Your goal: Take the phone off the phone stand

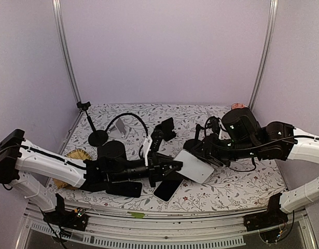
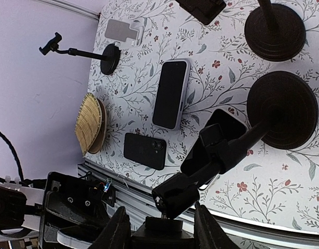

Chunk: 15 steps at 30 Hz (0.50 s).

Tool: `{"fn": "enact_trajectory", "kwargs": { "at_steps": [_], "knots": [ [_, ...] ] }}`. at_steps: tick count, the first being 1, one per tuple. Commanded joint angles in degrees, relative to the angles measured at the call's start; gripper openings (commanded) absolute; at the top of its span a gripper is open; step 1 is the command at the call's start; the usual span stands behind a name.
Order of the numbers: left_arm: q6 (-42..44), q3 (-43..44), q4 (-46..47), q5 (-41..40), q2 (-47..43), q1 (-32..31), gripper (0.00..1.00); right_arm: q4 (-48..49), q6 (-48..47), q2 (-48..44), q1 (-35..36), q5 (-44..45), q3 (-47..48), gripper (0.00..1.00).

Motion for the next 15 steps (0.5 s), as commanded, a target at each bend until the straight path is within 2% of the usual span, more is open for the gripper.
{"fn": "enact_trajectory", "kwargs": {
  "at_steps": [1,9,15],
  "knots": [
    [1.14,-1.34,7.08,-6.99,-4.82,4.09,0.00,-15.94,-1.69,1.61,2.36,4.91,0.31,0.00],
    [1.59,-4.21,7.63,-7.84,-9.48,4.15,0.00,-16.97,-0.33,1.97,2.86,5.54,-0.31,0.00],
    [1.54,-2.96,6.99,-7.87,-7.44,4.18,0.00,-16.00,-1.10,2.13,3.05,4.99,-0.03,0.00]
  ]
}}
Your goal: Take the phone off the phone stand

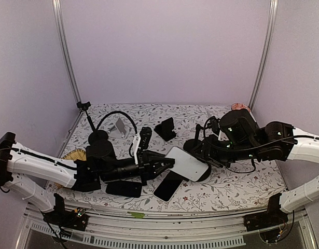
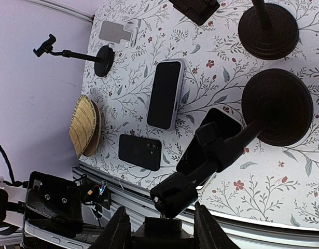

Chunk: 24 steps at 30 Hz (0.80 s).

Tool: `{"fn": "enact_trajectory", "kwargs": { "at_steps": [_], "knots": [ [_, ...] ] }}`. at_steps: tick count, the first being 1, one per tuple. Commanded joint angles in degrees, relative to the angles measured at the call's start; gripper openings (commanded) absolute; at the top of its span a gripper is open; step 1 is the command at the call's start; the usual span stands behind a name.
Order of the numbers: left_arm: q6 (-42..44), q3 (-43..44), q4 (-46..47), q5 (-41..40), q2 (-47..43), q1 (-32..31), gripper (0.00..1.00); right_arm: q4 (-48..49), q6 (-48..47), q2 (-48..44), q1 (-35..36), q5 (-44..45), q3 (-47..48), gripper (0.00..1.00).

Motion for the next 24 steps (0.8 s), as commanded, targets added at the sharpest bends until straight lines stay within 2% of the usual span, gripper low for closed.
{"fn": "enact_trajectory", "kwargs": {
  "at_steps": [1,5,6,8,11,15,24],
  "knots": [
    [1.06,1.59,6.63,-7.65,-0.50,3.43,0.00,-13.82,-2.95,0.87,0.64,1.35,-1.60,0.00],
    [0.93,1.64,6.99,-7.70,-0.04,3.38,0.00,-12.09,-2.84,-0.20,0.63,0.60,-2.54,0.00],
    [0.83,1.59,7.25,-7.64,0.14,3.39,0.00,-10.92,-2.70,-0.75,0.61,0.18,-3.07,0.06],
    [0.52,1.68,7.84,-7.12,0.81,3.38,0.00,-8.59,-2.54,-1.51,0.64,-0.95,-4.03,0.29],
    [-0.63,2.01,9.26,-5.20,2.98,3.35,0.00,-7.02,-2.42,-1.08,0.58,-2.02,-4.32,0.43],
    [-1.79,3.04,10.85,-4.16,5.89,2.47,0.00,-4.22,-1.87,-0.44,0.62,-2.64,-5.47,0.45],
    [-0.61,3.80,12.61,-8.52,8.17,-0.65,0.00,-0.34,0.09,0.08,0.63,-3.83,-7.71,0.45]
  ]
}}
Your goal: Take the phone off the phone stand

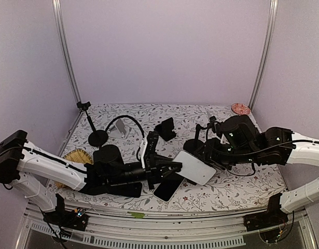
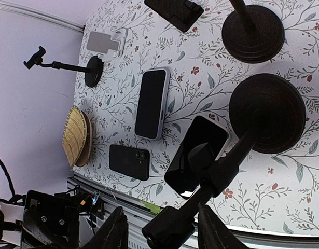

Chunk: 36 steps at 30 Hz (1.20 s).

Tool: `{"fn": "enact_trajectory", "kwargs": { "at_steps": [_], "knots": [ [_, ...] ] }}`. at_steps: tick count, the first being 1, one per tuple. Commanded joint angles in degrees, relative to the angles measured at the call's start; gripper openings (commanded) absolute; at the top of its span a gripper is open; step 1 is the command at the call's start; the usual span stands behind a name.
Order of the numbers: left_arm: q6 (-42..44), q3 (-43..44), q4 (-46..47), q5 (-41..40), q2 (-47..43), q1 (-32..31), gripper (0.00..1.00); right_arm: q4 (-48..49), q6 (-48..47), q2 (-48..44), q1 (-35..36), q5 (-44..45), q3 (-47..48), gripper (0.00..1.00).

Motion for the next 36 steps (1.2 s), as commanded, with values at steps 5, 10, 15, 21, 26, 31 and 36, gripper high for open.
{"fn": "enact_trajectory", "kwargs": {
  "at_steps": [5,10,15,21,26,31,36],
  "knots": [
    [0.98,2.71,4.26,-11.00,1.50,0.52,0.00,-4.15,0.51,1.75,1.57,-5.06,-3.21,0.35],
    [1.06,2.62,4.45,-11.56,1.39,0.40,0.00,-4.35,1.00,1.98,2.13,-5.05,-3.05,0.23],
    [1.45,2.09,4.29,-12.20,0.28,0.46,0.00,-5.90,0.81,2.33,2.42,-3.92,-2.07,0.12],
    [3.33,-0.91,3.49,-14.90,-5.24,0.56,0.00,-7.27,-0.97,3.32,2.37,-3.64,-1.64,0.00],
    [4.12,-2.61,3.14,-15.98,-8.60,0.65,0.00,-8.36,-2.34,4.58,2.75,-3.48,-1.14,0.00],
    [4.24,-3.16,3.05,-16.16,-9.74,0.84,0.00,-10.09,-2.58,5.87,3.61,-2.36,0.42,0.00],
    [4.32,-4.43,2.67,-16.54,-12.27,0.99,0.00,-10.98,-2.62,6.96,4.55,-1.43,1.00,0.00]
  ]
}}
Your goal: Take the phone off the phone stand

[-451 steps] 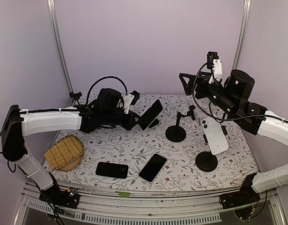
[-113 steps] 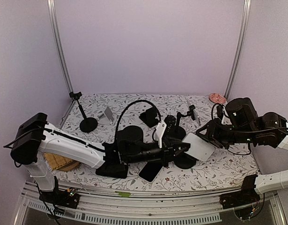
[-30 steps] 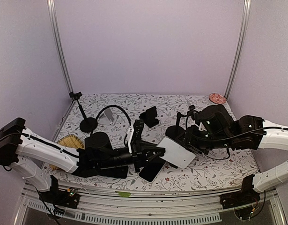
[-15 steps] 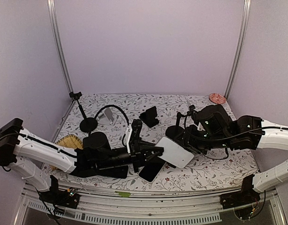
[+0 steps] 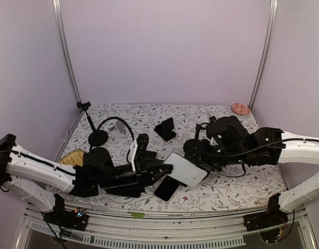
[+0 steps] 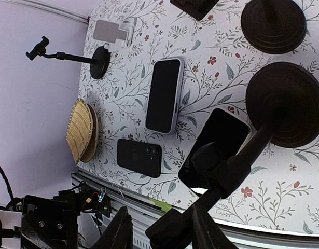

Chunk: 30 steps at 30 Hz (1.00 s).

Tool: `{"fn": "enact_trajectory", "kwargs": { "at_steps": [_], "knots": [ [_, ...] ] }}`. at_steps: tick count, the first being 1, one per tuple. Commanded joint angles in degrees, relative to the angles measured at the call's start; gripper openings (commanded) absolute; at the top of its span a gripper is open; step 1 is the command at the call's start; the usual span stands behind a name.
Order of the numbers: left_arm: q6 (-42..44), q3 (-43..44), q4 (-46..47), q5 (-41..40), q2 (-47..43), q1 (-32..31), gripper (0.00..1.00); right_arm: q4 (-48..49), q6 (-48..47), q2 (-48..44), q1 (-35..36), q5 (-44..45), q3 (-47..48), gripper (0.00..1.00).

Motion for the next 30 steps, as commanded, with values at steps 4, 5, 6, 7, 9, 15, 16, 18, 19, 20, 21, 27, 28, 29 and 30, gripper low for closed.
{"fn": "enact_trajectory", "kwargs": {
  "at_steps": [4,5,6,7,9,15,16,18,19,20,21,27,28,29,30],
  "knots": [
    [1.90,-0.99,6.96,-12.15,-6.53,2.71,0.00,-14.23,-4.57,2.42,3.35,-0.11,-0.51,0.00],
    [1.91,-1.09,6.90,-12.20,-6.77,2.78,0.00,-14.53,-4.53,2.69,3.58,0.13,-0.35,0.00],
    [1.88,-1.25,6.88,-12.23,-6.93,2.74,0.00,-14.75,-4.52,2.96,3.76,0.39,-0.12,0.00],
    [1.90,-1.35,6.88,-12.31,-7.14,2.74,0.00,-15.05,-4.52,3.22,3.97,0.60,0.06,0.00],
    [1.90,-1.58,6.79,-12.38,-7.72,2.82,0.00,-15.34,-4.52,3.62,4.25,0.81,0.26,0.00],
    [2.12,-2.34,6.37,-12.89,-9.25,3.09,0.00,-15.43,-4.61,4.01,4.61,0.91,0.37,0.00],
    [2.20,-2.48,6.23,-13.11,-9.58,3.08,0.00,-15.58,-4.61,4.08,4.68,1.02,0.34,0.00],
    [2.29,-3.07,6.17,-13.52,-10.53,3.26,0.00,-15.75,-4.70,4.16,4.63,1.14,0.34,0.00],
    [2.32,-3.29,6.17,-13.70,-10.97,3.30,0.00,-15.86,-4.70,4.10,4.75,1.19,0.31,0.00],
    [2.29,-3.49,6.13,-13.76,-11.38,3.34,0.00,-15.92,-4.67,4.18,4.76,1.25,0.22,0.00],
    [2.26,-3.66,6.05,-13.77,-11.70,3.41,0.00,-15.88,-4.69,4.18,4.73,1.28,0.20,0.00],
    [2.25,-3.52,5.13,-13.57,-12.30,3.68,0.00,-15.81,-4.79,4.42,4.81,1.04,0.35,0.00],
    [2.24,-3.59,5.08,-13.57,-12.39,3.74,0.00,-15.84,-4.79,4.45,4.80,1.08,0.39,0.00],
    [2.20,-3.67,5.04,-13.59,-12.55,3.76,0.00,-15.95,-4.79,4.45,4.84,1.12,0.38,0.00],
    [2.24,-3.75,4.99,-13.57,-12.77,3.82,0.00,-16.06,-4.79,4.45,4.87,1.25,0.39,0.00]
  ]
}}
